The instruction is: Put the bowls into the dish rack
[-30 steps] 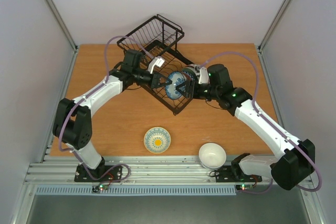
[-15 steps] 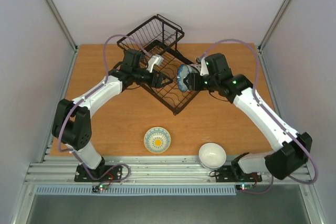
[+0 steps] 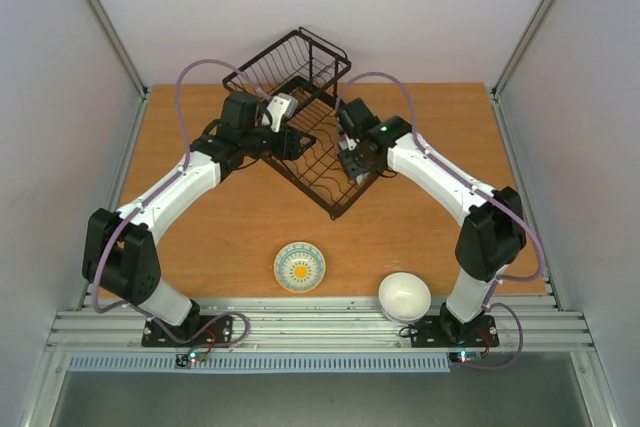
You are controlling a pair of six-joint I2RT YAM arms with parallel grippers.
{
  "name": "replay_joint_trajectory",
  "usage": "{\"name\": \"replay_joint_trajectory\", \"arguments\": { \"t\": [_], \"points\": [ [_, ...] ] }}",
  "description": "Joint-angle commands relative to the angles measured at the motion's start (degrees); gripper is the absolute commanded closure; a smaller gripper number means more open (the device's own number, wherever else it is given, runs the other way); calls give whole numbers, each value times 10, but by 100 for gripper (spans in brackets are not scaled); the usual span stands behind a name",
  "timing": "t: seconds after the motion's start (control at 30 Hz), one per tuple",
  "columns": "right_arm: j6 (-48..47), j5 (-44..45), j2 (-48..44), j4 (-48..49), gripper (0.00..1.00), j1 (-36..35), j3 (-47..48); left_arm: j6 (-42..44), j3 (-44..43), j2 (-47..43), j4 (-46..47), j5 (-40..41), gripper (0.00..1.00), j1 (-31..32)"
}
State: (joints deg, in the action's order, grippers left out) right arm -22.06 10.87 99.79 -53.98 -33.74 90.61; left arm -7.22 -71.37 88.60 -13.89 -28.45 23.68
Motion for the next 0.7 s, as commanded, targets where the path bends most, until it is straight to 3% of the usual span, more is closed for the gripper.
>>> {"name": "replay_joint_trajectory", "arguments": {
  "t": [0.0, 0.27, 0.67],
  "points": [
    [-48, 82, 6, -21, 99, -26, 30, 5, 3, 7, 24, 13, 31, -4],
    [-78, 192, 71, -35, 99, -70, 58, -2, 1, 10, 23, 7, 31, -5],
    [-94, 251, 149, -36, 99, -89, 96, -9, 16, -11, 37, 43, 31, -16]
  ]
}}
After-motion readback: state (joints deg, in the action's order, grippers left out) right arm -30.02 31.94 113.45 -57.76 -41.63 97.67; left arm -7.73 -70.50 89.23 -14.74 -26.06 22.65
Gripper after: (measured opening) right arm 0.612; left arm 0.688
